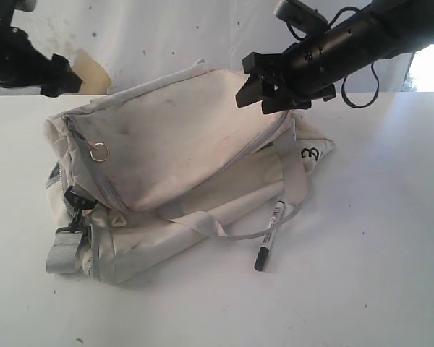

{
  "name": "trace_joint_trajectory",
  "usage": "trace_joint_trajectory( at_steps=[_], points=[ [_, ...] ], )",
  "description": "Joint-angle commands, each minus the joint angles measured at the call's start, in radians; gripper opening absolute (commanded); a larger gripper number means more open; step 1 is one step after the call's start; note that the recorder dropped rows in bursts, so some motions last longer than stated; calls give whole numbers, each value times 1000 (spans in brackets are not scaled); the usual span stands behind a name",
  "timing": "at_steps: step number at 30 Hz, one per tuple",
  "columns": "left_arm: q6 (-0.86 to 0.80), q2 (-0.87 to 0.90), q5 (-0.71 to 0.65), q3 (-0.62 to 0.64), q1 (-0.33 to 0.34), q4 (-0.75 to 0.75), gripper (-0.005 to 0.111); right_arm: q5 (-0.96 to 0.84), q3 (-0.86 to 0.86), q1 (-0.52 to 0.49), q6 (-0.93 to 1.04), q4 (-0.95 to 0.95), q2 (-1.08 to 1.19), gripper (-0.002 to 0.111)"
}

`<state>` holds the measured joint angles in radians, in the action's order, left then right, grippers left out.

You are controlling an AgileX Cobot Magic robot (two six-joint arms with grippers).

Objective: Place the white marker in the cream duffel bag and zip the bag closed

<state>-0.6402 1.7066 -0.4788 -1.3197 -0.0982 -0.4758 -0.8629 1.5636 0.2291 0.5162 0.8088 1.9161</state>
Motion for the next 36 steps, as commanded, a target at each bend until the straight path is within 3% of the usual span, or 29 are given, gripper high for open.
trace_joint_trajectory(
  at_steps=[1, 8, 12, 27, 30, 36],
  points=[
    [83, 7, -88, 3, 58, -93, 90, -10, -1, 16, 3, 8, -9, 52],
    [87, 42, -172, 3, 145, -374, 90, 1, -1, 97, 67, 8, -7, 52],
    [87, 82, -240, 3, 176, -455, 90, 20, -1, 144, 93, 8, -7, 52],
    [87, 207, -298, 3, 183, -657, 88, 152, -1, 294, 161, 6, -5, 52],
    [84, 212, -296, 3, 185, -662, 77, 195, -1, 326, 210, 6, 3, 52],
    [69, 212, -298, 3, 185, -667, 37, 291, -1, 389, 249, 6, 47, 52]
  ],
)
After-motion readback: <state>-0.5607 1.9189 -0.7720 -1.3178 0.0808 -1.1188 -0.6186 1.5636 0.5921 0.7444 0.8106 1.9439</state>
